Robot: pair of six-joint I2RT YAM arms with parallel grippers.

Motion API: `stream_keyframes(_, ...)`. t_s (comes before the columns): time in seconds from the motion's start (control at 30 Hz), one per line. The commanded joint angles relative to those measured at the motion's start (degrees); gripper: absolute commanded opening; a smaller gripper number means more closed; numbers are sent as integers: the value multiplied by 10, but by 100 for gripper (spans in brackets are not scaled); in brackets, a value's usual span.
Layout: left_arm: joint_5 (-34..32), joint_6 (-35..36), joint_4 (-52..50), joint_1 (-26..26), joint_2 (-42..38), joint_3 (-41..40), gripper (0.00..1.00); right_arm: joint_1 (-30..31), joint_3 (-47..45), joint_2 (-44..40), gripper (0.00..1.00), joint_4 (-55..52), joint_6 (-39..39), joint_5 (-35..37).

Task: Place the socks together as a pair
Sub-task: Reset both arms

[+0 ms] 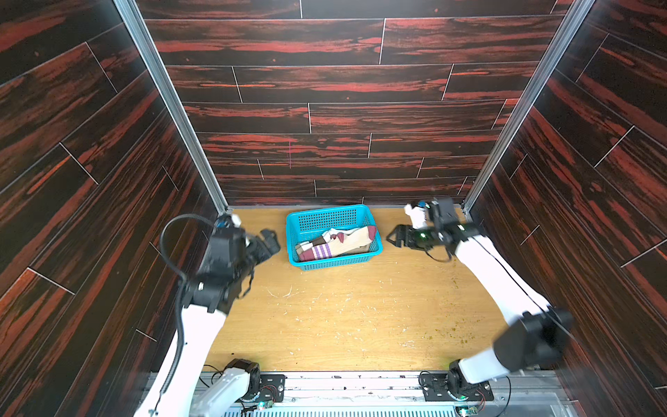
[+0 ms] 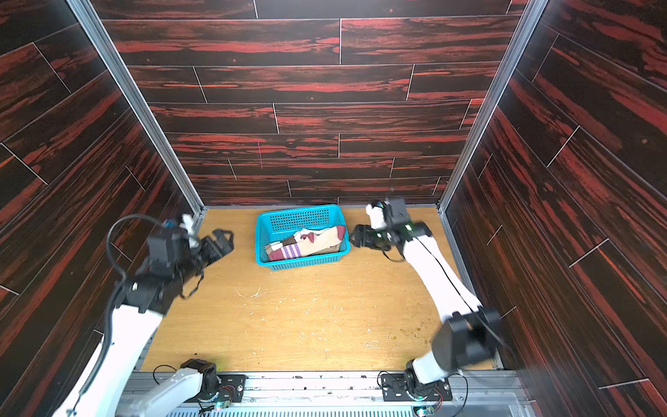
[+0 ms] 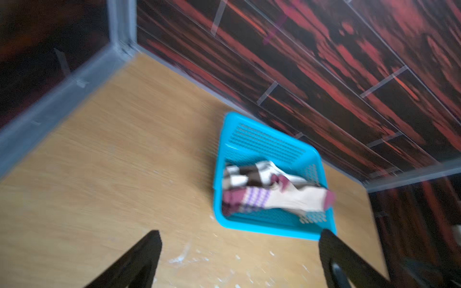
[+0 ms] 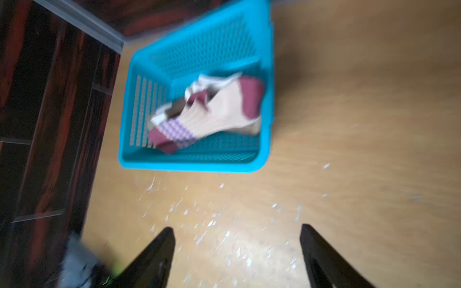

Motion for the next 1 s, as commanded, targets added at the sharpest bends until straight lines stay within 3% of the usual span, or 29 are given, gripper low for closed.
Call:
stream_keyframes(0.0,-136,35,56,5,-24,-101,100,-42,-109,-53,86,110,-36,99)
stream_keyframes(0.17,-260,88,229,17,-32,-262,100,-91,-256,-113,91,219,-30,154)
stream_keyframes(0.3,-299,174,421,32,-23,-376,100,-92,-354,-156,95,319,-25,234)
stream_keyframes(0.5,-250,229,627,91,98,-455,100,-98,-500,-142,96,592,-65,281)
stream_keyframes(0.6,-199,250,674,111,173,-427,100,-108,-546,-78,96,757,-90,291)
stream_keyframes(0.67,-176,250,764,121,239,-420,100,-117,-567,-23,97,859,-94,280)
stream_keyframes(0.7,-152,243,750,130,260,-399,100,-119,-539,-17,97,797,-97,277)
stream_keyframes(0.73,-110,242,729,134,280,-380,100,-115,-541,-4,97,824,-127,280)
stream_keyframes(0.83,-39,276,892,134,384,-398,100,-124,-620,-4,99,1029,-166,293)
stream_keyframes(0.87,-37,274,931,135,392,-404,100,-141,-623,2,99,1022,-142,285)
stream_keyframes(0.93,-25,271,801,137,347,-384,100,-173,-628,66,99,1087,-120,232)
stream_keyframes(0.97,-28,272,816,137,358,-384,100,-176,-614,89,99,1091,-122,226)
